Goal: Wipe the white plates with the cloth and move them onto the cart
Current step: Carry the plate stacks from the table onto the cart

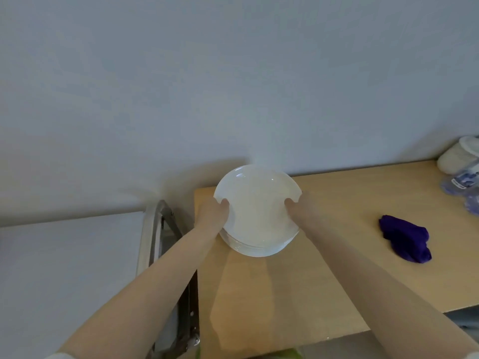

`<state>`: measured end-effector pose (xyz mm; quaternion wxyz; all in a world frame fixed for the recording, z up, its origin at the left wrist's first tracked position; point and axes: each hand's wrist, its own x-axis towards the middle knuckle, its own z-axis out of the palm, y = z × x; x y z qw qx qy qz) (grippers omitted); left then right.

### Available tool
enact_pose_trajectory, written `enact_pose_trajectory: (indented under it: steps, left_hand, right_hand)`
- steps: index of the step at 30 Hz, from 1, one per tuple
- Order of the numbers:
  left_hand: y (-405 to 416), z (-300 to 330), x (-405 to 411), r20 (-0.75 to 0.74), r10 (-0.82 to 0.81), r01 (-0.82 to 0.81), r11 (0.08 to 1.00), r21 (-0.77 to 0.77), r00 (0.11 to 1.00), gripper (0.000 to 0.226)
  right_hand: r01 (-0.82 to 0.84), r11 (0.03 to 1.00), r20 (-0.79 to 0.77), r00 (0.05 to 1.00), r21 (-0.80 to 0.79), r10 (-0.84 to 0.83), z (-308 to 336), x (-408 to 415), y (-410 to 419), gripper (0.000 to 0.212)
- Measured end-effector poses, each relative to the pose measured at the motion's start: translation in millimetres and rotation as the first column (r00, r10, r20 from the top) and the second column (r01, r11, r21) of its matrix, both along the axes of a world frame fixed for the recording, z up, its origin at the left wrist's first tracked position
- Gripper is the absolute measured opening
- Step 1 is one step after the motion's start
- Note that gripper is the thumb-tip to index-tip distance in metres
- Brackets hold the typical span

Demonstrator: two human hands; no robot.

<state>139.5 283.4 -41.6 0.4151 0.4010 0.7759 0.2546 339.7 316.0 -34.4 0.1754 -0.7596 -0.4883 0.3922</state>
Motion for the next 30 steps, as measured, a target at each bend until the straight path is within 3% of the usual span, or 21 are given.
enact_pose_trajectory:
  steps: [4, 9, 19, 30]
  left_hand:
    - [0, -3, 4, -0.109, 0.041, -0.045, 0.998, -0.035, 0.993, 0.036]
    - [4, -2, 8, -0.152, 0.051, -0.059, 0.997, -0.048, 0.987, 0.014]
    - [6, 9, 15, -0.010, 0.222, -0.223, 0.973, -0.065, 0.975, 0.009]
    - [-2, 13, 19, 0.085, 0.331, -0.323, 0.942, -0.095, 0.940, 0.030]
  right_hand:
    - [-0.077, 0.996, 0.143, 0.987, 0.036, 0.071, -9, 1, -2, 0.043]
    - [-0.130, 0.991, 0.156, 0.980, 0.023, 0.125, -12, 8, 4, 0.038]
    - [-0.135, 0.991, 0.027, 0.991, 0.023, 0.134, -7, 14, 4, 0.023]
    - [-0.180, 0.983, -0.038, 0.983, 0.018, 0.181, 3, 22, 1, 0.020]
